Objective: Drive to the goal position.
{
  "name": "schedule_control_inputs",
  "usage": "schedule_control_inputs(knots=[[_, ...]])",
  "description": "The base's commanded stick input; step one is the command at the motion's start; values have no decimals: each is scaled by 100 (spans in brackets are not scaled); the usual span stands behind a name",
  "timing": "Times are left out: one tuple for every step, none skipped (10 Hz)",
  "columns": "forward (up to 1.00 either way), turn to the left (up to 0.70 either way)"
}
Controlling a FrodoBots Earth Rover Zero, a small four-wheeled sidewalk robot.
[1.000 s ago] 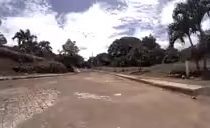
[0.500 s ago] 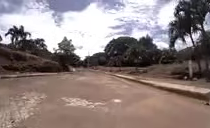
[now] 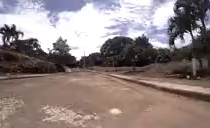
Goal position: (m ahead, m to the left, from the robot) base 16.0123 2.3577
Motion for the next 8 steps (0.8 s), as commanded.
schedule_control_inputs(knots=[[100,-6],[100,-12],[100,-27],[100,-27],[100,-5],[100,0],[100,0],[100,0]])
